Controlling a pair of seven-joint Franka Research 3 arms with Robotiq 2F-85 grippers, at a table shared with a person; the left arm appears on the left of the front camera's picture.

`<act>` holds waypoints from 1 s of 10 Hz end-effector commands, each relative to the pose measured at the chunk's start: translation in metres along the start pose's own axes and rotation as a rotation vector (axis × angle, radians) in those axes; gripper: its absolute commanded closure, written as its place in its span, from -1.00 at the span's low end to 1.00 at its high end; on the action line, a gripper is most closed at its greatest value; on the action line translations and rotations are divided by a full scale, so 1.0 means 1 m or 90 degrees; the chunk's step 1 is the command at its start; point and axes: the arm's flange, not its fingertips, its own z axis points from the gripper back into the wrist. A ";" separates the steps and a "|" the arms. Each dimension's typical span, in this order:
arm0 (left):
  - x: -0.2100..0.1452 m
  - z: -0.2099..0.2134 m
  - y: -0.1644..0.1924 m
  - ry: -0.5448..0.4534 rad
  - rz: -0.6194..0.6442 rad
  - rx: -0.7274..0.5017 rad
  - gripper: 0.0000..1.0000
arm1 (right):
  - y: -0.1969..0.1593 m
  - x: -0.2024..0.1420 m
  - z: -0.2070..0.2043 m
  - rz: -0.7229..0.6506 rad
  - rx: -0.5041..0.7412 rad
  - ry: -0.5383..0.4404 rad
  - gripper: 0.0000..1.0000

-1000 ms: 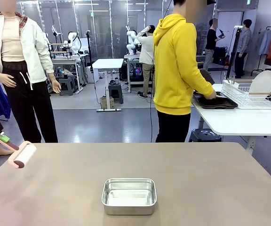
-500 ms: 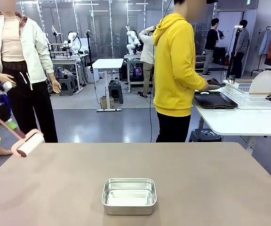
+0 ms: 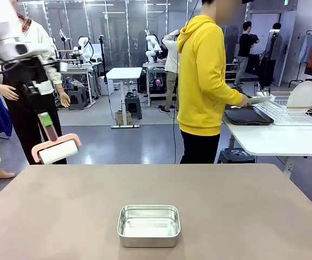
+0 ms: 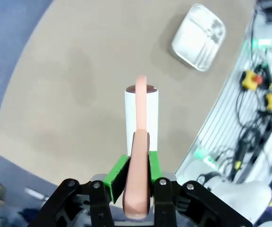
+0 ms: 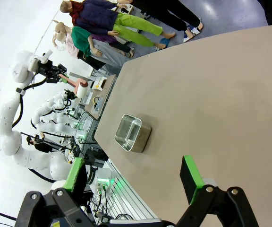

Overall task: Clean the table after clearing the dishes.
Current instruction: Place the Lint Roller back on top of the Airtight Container.

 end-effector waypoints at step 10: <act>0.105 -0.077 -0.186 0.106 -0.330 0.036 0.53 | 0.001 -0.001 0.000 0.011 0.000 0.005 -1.00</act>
